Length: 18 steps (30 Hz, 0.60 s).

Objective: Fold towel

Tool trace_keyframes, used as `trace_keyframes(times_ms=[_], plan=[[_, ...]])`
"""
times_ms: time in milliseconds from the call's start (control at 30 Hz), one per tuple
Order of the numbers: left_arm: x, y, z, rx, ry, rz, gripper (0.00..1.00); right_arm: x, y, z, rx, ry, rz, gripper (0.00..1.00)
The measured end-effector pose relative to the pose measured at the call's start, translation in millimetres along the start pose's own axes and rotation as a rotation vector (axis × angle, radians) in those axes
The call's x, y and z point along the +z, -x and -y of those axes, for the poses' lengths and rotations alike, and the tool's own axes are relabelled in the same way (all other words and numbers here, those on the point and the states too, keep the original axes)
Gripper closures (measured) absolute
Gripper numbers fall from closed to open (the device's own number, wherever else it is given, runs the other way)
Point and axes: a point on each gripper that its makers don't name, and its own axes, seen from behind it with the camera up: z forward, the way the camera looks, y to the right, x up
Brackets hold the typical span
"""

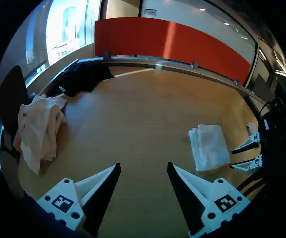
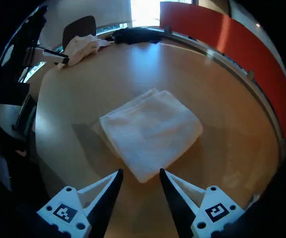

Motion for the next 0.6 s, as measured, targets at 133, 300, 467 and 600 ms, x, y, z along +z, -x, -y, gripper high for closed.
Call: trace_keyframes(times_ms=[133,300,467,600], plan=[[-0.2,-0.2,-1.8,0.000,0.002,-0.001,0.13,2.9,8.7,-2.2,0.006,0.005,0.016,0.30],[-0.3,0.0,-2.6,0.001,0.004,-0.002,0.14,5.8,14.7,-3.1,0.010,0.008,0.027,0.34],[-0.2,0.3,-1.8,0.000,0.003,-0.002,0.14,9.5,17.7,-0.7,0.007,0.004,0.029,0.43],[-0.3,0.1,-1.6,0.000,0.004,-0.002,0.14,10.7,18.5,-0.3,0.008,0.008,0.028,0.45]])
